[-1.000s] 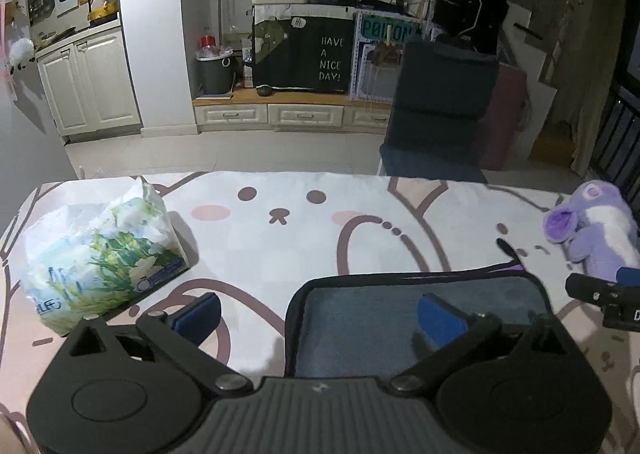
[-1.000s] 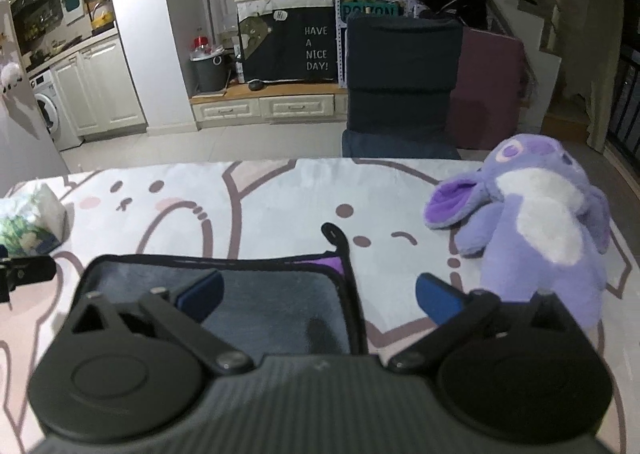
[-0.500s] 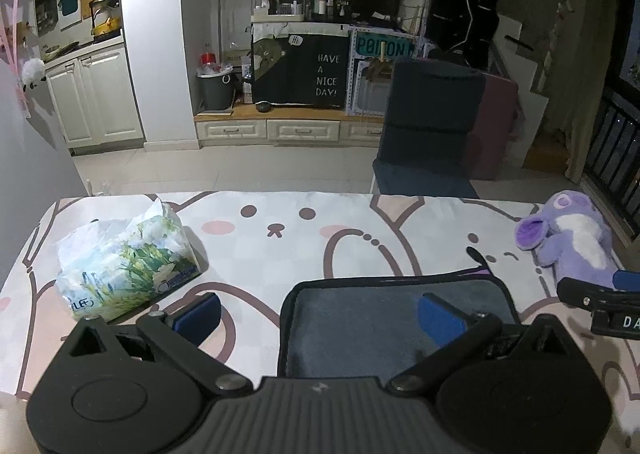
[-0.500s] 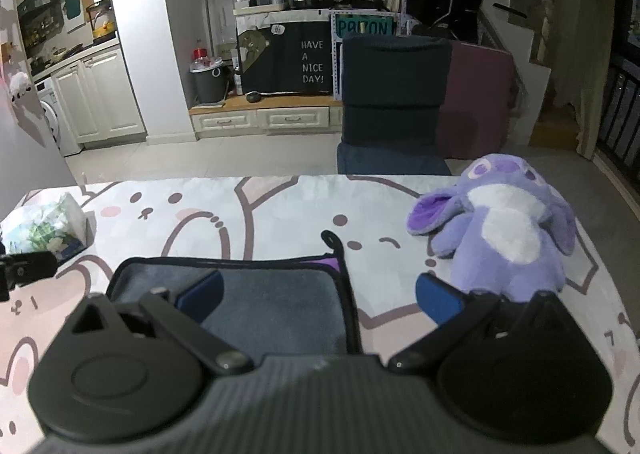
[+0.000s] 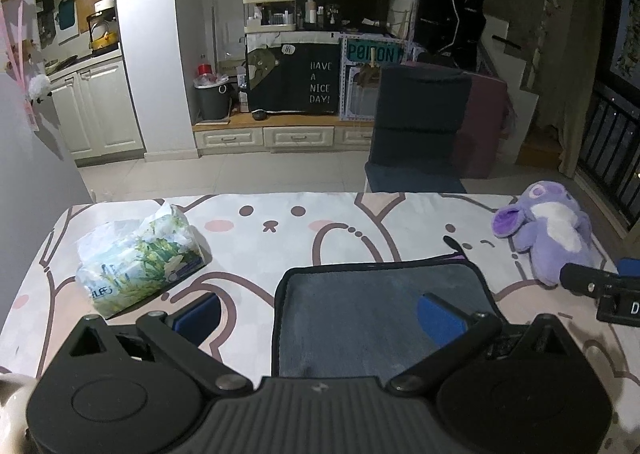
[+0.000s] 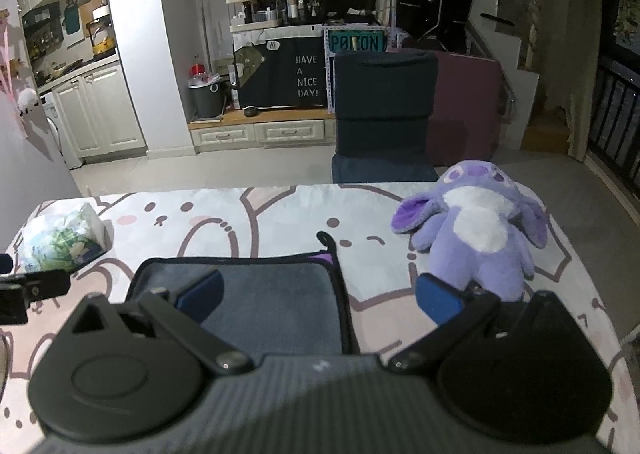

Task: Fold towel

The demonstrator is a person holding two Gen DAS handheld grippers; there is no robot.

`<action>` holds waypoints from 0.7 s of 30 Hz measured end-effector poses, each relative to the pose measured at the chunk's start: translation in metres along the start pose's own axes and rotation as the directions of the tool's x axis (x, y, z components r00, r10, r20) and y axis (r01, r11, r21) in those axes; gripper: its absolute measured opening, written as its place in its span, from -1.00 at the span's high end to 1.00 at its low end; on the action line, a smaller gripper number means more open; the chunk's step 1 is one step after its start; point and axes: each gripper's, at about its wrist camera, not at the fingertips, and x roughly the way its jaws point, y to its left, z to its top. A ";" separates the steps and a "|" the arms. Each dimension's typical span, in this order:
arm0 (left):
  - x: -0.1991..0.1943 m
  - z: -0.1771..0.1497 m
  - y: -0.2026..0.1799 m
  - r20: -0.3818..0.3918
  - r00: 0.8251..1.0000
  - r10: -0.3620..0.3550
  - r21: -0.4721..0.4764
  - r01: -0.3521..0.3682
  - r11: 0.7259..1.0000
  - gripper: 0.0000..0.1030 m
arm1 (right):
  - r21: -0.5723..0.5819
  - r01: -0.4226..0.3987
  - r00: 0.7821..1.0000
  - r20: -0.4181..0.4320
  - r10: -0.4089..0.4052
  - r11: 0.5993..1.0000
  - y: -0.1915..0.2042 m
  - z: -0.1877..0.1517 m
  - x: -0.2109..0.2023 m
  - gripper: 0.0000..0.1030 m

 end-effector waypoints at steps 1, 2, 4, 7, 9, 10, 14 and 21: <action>-0.004 -0.001 0.000 0.001 1.000 -0.001 0.000 0.001 1.000 -1.00 | 0.000 0.002 1.000 0.005 -0.002 1.000 0.000 -0.002 -0.006 -1.00; -0.009 -0.002 0.000 0.005 1.000 -0.001 -0.001 0.001 1.000 -1.00 | 0.000 0.005 1.000 0.009 -0.005 1.000 0.000 -0.004 -0.011 -1.00; -0.020 -0.005 -0.001 0.017 1.000 0.004 -0.002 -0.004 1.000 -1.00 | 0.006 0.012 1.000 0.011 -0.012 1.000 -0.001 -0.008 -0.020 -1.00; -0.035 -0.009 -0.003 0.026 1.000 0.017 -0.005 -0.017 1.000 -1.00 | 0.018 0.014 1.000 0.015 -0.014 1.000 -0.002 -0.013 -0.035 -1.00; -0.043 -0.012 -0.004 0.030 0.999 0.021 -0.011 -0.020 1.000 -1.00 | 0.022 0.012 1.000 0.017 -0.012 1.000 -0.002 -0.017 -0.044 -1.00; -0.048 -0.014 -0.004 0.031 0.999 0.022 -0.015 -0.022 1.000 -1.00 | 0.022 0.014 1.000 0.016 -0.014 1.000 -0.002 -0.019 -0.049 -1.00; -0.064 -0.021 -0.006 0.040 0.999 0.025 -0.013 -0.025 1.000 -1.00 | 0.020 0.014 1.000 0.027 -0.014 1.000 -0.001 -0.026 -0.068 -1.00; -0.088 -0.039 -0.010 0.051 0.999 0.018 0.005 -0.018 1.000 -1.00 | 0.017 0.006 0.999 0.053 -0.007 1.000 -0.002 -0.040 -0.096 -1.00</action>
